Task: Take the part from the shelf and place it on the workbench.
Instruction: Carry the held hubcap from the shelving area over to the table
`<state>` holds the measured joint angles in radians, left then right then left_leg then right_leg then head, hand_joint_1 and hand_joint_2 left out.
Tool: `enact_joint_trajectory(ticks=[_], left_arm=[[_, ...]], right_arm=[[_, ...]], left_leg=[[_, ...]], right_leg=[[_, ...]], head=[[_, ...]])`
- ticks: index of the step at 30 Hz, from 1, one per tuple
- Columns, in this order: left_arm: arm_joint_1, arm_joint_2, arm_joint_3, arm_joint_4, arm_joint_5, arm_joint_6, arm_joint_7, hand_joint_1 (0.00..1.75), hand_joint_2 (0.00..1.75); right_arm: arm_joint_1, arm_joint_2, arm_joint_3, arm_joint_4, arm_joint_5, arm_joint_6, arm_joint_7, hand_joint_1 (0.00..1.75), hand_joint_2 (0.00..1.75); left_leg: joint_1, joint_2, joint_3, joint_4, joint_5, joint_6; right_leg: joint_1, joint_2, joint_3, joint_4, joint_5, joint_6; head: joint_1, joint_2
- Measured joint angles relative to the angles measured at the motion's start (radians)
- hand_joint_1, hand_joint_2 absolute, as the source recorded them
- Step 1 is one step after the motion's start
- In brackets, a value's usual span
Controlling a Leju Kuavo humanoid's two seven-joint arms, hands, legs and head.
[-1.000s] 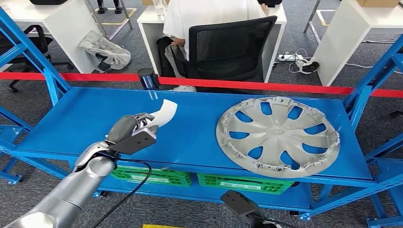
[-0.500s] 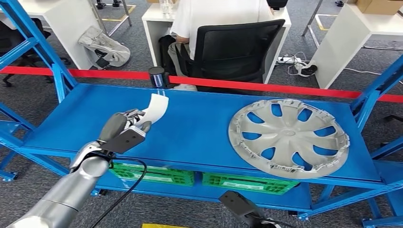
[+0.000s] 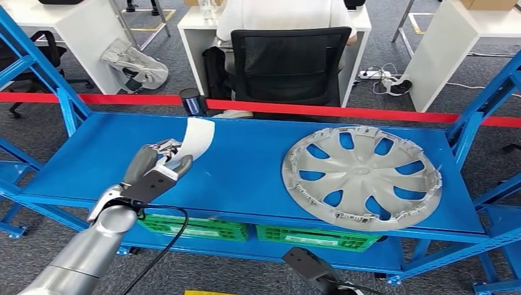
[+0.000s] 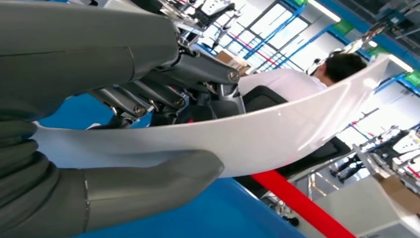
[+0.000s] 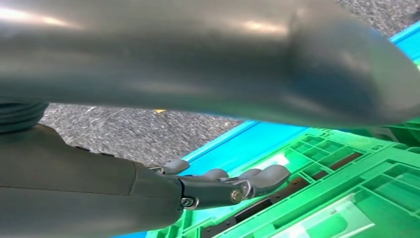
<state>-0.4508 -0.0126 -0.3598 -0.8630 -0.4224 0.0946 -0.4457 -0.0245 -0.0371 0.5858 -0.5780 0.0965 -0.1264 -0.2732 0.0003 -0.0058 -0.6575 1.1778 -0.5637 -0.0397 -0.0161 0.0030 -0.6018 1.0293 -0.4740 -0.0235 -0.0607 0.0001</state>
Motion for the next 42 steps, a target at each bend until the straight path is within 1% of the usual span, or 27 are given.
enact_joint_trajectory(ticks=[1,2,3,4,6,7,9,12,14,16,17,18,19,21,23,26,28,29,31,32,33,34,35,36,38,39,42], left_arm=[[0.004,0.001,0.0,-0.005,0.001,0.0,0.0,1.75,1.75],[0.01,0.002,0.0,-0.01,0.001,0.0,0.0,1.75,1.75],[0.014,0.003,0.0,-0.014,0.001,-0.001,0.0,1.75,1.75],[0.016,0.004,0.0,-0.018,0.001,-0.001,0.0,1.75,1.75],[0.017,0.006,0.001,-0.027,0.002,-0.002,0.0,1.75,1.75],[0.017,0.006,0.001,-0.033,0.002,-0.002,-0.001,1.75,1.75],[0.023,0.007,0.002,-0.05,0.004,0.0,-0.006,1.75,1.75],[0.04,0.011,0.008,-0.103,0.007,0.004,-0.009,1.75,1.75],[0.05,0.011,0.011,-0.153,0.009,0.003,-0.008,1.75,1.75],[0.062,0.011,0.014,-0.204,0.011,0.0,-0.005,1.75,1.75],[0.07,0.012,0.015,-0.229,0.013,-0.004,-0.003,1.75,1.75],[0.079,0.012,0.016,-0.254,0.016,-0.01,-0.002,1.75,1.75],[0.088,0.013,0.016,-0.281,0.021,-0.018,0.0,1.75,1.75],[0.104,0.013,0.016,-0.339,0.032,-0.039,0.001,1.75,1.75],[0.121,0.014,0.016,-0.4,0.042,-0.062,0.003,1.75,1.75],[0.156,0.015,0.017,-0.486,0.065,-0.097,0.004,1.75,1.75],[0.18,0.019,0.018,-0.538,0.08,-0.116,0.004,1.75,1.75],[0.189,0.022,0.019,-0.561,0.085,-0.121,0.004,1.75,1.75],[0.206,0.026,0.02,-0.591,0.088,-0.125,0.004,1.75,1.75],[0.214,0.028,0.021,-0.602,0.089,-0.126,0.004,1.75,1.75],[0.222,0.03,0.022,-0.61,0.09,-0.127,0.004,1.75,1.75],[0.227,0.032,0.023,-0.618,0.09,-0.127,0.004,1.75,1.75],[0.23,0.034,0.023,-0.625,0.091,-0.128,0.004,1.75,1.75],[0.231,0.035,0.024,-0.632,0.091,-0.128,0.004,1.75,1.75],[0.231,0.037,0.024,-0.645,0.09,-0.131,0.003,1.75,1.75],[0.233,0.038,0.024,-0.651,0.089,-0.134,0.002,1.75,1.75],[0.243,0.043,0.024,-0.67,0.081,-0.145,0.001,1.75,1.75]], right_arm=[[0.0,0.0,0.0,0.001,0.0,0.0,0.0,0.0,0.0],[0.0,0.0,0.0,0.002,0.001,0.001,0.0,0.0,0.0],[0.001,0.0,0.001,0.003,0.001,0.001,0.0,0.0,0.0],[0.001,0.0,0.001,0.003,0.001,0.001,0.0,0.0,0.0],[0.0,0.0,0.001,0.004,0.001,0.001,0.0,0.0,0.0],[0.0,0.0,0.001,0.004,0.001,0.002,0.0,0.0,0.0],[-0.001,0.0,0.002,0.004,0.001,0.003,0.0,0.0,0.0],[0.001,0.0,0.007,0.004,-0.003,0.002,-0.001,0.0,0.0],[0.002,0.0,0.01,0.004,-0.007,-0.001,-0.004,0.0,0.0],[0.006,0.0,0.013,0.004,-0.013,-0.005,-0.008,0.0,0.0],[0.009,0.0,0.014,0.004,-0.016,-0.008,-0.01,0.0,0.0],[0.012,0.0,0.015,0.004,-0.02,-0.011,-0.012,0.0,0.0],[0.015,0.0,0.015,0.004,-0.024,-0.015,-0.014,0.0,0.0],[0.018,0.0,0.015,0.004,-0.034,-0.024,-0.019,0.0,0.0],[0.024,-0.001,0.016,0.003,-0.044,-0.033,-0.029,0.0,0.0],[0.037,-0.003,0.016,0.0,-0.059,-0.042,-0.044,0.0,0.0],[0.045,-0.005,0.016,-0.005,-0.066,-0.045,-0.051,0.0,0.0],[0.047,-0.006,0.016,-0.008,-0.068,-0.046,-0.053,0.0,0.0],[0.051,-0.007,0.016,-0.009,-0.07,-0.046,-0.053,0.0,0.0],[0.053,-0.007,0.016,-0.009,-0.07,-0.046,-0.053,0.0,0.0],[0.055,-0.008,0.016,-0.01,-0.071,-0.046,-0.053,0.0,0.0],[0.057,-0.008,0.016,-0.01,-0.071,-0.046,-0.053,0.0,0.0],[0.058,-0.009,0.016,-0.012,-0.072,-0.046,-0.053,0.0,0.0],[0.058,-0.009,0.016,-0.014,-0.072,-0.047,-0.053,0.0,0.0],[0.059,-0.009,0.016,-0.018,-0.075,-0.05,-0.052,0.0,0.0],[0.06,-0.009,0.016,-0.02,-0.078,-0.051,-0.051,0.0,0.0],[0.063,-0.01,0.017,-0.031,-0.087,-0.056,-0.053,0.0,0.0]], left_leg=[[0.002,0.0,-0.032,0.067,-0.026,-0.003],[0.003,0.0,-0.055,0.114,-0.038,-0.005],[0.004,0.0,-0.06,0.12,-0.028,-0.006],[0.005,0.0,-0.045,0.088,-0.001,-0.005],[0.006,0.0,0.02,-0.05,0.066,0.0],[0.004,0.0,0.048,-0.108,0.086,0.005],[0.001,-0.001,0.07,-0.157,0.093,0.016],[0.001,-0.001,0.071,-0.167,0.101,0.04],[0.004,0.0,0.072,-0.173,0.105,0.053],[0.002,0.001,0.072,-0.172,0.105,0.059],[0.001,0.001,0.072,-0.172,0.104,0.06],[0.0,0.001,0.072,-0.171,0.104,0.06],[-0.001,0.001,0.072,-0.169,0.103,0.06],[0.0,0.0,0.073,-0.165,0.1,0.057],[-0.004,-0.001,0.071,-0.16,0.096,0.048],[-0.006,-0.002,0.073,-0.161,0.094,0.03],[-0.003,-0.001,0.065,-0.139,0.076,0.017],[-0.002,-0.001,0.047,-0.099,0.05,0.01],[0.001,0.0,-0.013,0.033,-0.017,0.001],[0.003,0.0,-0.042,0.094,-0.04,-0.002],[0.004,0.0,-0.056,0.125,-0.044,-0.003],[0.005,0.0,-0.051,0.116,-0.029,-0.003],[0.006,0.0,-0.026,0.067,0.002,-0.002],[0.006,0.0,0.013,-0.007,0.037,0.001],[0.003,0.0,0.075,-0.13,0.077,0.01],[0.001,0.0,0.088,-0.157,0.082,0.016],[0.0,-0.001,0.09,-0.167,0.086,0.038]], right_leg=[[0.0,0.0,0.0,0.0,0.0,-0.001],[0.0,0.0,0.0,0.001,-0.001,-0.001],[0.0,0.0,0.0,0.002,-0.001,-0.001],[0.0,0.001,0.001,0.003,-0.002,0.0],[0.0,0.002,0.002,0.005,-0.005,0.004],[0.002,0.002,0.002,0.006,-0.005,0.009],[0.004,0.002,0.001,0.003,-0.004,0.02],[0.003,0.002,-0.001,0.006,-0.008,0.039],[0.002,0.001,-0.032,0.074,-0.052,0.047],[0.002,0.001,-0.094,0.207,-0.116,0.051],[0.002,0.001,-0.119,0.261,-0.134,0.052],[0.002,0.001,-0.13,0.282,-0.133,0.052],[0.002,0.001,-0.121,0.263,-0.112,0.051],[0.002,0.0,-0.055,0.131,-0.048,0.046],[0.004,0.0,-0.003,0.024,-0.013,0.037],[0.007,0.002,0.007,0.003,-0.01,0.02],[0.004,0.002,0.009,-0.002,-0.007,0.009],[0.002,0.001,0.011,-0.004,-0.006,0.005],[0.001,0.0,0.011,-0.004,-0.006,0.001],[0.001,0.0,0.011,-0.004,-0.006,0.001],[0.001,0.0,0.011,-0.003,-0.007,0.001],[0.001,0.0,0.011,-0.003,-0.007,0.001],[0.001,0.0,0.012,-0.002,-0.007,0.002],[0.001,0.0,0.013,-0.001,-0.008,0.003],[0.004,0.002,0.014,0.001,-0.009,0.011],[0.005,0.002,0.014,0.0,-0.009,0.017],[0.004,0.002,0.016,-0.003,-0.008,0.036]], head=[[0.0,0.0],[0.0,0.0],[0.0,0.0],[0.0,0.0],[0.0,0.0],[0.0,0.0],[0.001,0.0],[0.002,0.0],[0.002,0.0],[0.003,0.0],[0.003,0.0],[0.003,0.0],[0.003,0.0],[0.003,0.0],[0.003,0.0],[0.002,0.0],[0.002,0.0],[0.001,0.0],[0.0,0.0],[0.0,0.0],[0.0,0.0],[0.0,0.0],[0.0,0.0],[0.0,0.0],[0.0,0.0],[0.0,0.0],[0.0,0.0]])
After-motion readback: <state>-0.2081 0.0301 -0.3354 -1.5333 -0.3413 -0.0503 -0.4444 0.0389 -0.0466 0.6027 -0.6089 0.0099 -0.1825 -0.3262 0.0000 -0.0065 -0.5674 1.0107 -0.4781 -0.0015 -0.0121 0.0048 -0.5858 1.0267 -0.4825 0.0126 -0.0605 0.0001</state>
